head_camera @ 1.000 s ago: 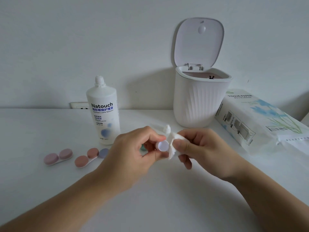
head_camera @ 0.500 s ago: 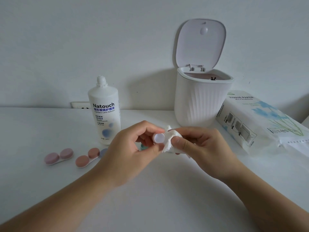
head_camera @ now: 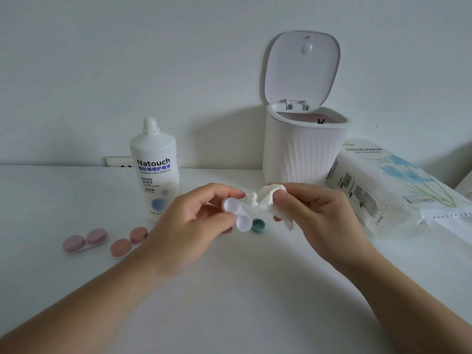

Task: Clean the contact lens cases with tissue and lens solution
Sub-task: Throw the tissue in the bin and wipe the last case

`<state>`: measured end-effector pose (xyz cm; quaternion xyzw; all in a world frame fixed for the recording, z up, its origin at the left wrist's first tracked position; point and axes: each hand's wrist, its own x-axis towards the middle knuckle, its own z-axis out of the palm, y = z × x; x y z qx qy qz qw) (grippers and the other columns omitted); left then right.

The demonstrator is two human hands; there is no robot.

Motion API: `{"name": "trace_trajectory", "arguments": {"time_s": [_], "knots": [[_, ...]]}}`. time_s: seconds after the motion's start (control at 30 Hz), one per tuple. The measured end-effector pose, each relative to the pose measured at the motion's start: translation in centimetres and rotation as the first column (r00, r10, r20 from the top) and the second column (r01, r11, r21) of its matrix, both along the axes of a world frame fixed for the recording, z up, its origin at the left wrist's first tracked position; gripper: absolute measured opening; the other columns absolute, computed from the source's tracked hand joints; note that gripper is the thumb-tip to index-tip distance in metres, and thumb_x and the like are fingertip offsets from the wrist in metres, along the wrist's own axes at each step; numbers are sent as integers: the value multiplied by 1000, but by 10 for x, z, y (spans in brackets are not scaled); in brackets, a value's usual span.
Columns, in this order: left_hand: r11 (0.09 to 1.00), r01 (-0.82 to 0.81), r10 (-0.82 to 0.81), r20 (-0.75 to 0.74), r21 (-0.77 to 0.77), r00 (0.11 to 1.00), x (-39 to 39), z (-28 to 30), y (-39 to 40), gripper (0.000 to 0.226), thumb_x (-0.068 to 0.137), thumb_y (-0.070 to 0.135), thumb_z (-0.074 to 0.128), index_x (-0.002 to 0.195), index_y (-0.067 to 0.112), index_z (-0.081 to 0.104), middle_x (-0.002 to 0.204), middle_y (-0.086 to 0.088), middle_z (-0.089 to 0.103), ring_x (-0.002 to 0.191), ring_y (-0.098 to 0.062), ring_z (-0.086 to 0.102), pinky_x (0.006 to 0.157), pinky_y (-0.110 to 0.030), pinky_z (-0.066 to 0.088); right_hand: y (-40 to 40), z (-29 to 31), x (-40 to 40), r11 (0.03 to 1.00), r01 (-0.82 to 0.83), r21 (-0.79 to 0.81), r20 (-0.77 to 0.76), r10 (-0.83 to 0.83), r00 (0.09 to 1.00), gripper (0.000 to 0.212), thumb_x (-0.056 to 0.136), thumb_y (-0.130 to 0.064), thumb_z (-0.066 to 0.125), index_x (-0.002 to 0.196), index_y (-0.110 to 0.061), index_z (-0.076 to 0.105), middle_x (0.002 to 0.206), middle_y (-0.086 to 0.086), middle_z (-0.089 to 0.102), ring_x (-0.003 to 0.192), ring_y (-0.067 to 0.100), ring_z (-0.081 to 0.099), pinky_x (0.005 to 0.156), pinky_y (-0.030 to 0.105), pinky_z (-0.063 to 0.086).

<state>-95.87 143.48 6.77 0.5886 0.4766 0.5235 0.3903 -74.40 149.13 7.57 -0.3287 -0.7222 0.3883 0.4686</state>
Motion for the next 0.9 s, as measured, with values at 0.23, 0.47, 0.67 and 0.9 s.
{"name": "trace_trajectory", "arguments": {"time_s": [0.23,0.47,0.67,0.9], "knots": [[997,57,-53,63,-61,997,4,6,-4,37,79,19,59,102,39,79,98,-5,57,73,-20,59,64,-29,58,0,-3,-2,996,-76,-39,24,77,997,18,97,-31,63,95,-27,80,76,15,69,68,29,60,66,24,48],[999,48,-47,-33,21,998,5,2,-5,36,86,10,76,115,32,71,90,4,74,71,-8,66,68,-17,53,-1,-3,-3,989,-133,-66,67,137,988,23,99,-33,60,92,-24,80,72,4,71,66,15,59,64,22,47],[1000,14,-13,-17,16,1000,4,0,-4,28,71,21,80,97,21,68,90,-3,78,77,-18,71,75,-26,57,-4,-1,-5,962,-188,-200,154,220,963,26,90,-43,65,93,-21,80,78,10,74,68,14,63,60,24,45],[998,-7,11,-70,61,998,5,-4,-4,23,71,32,82,91,32,71,92,3,79,84,-15,75,77,-23,58,-4,0,-2,947,-189,-259,236,252,938,17,91,-37,70,90,-23,79,79,-1,76,68,11,71,59,20,49]]}}
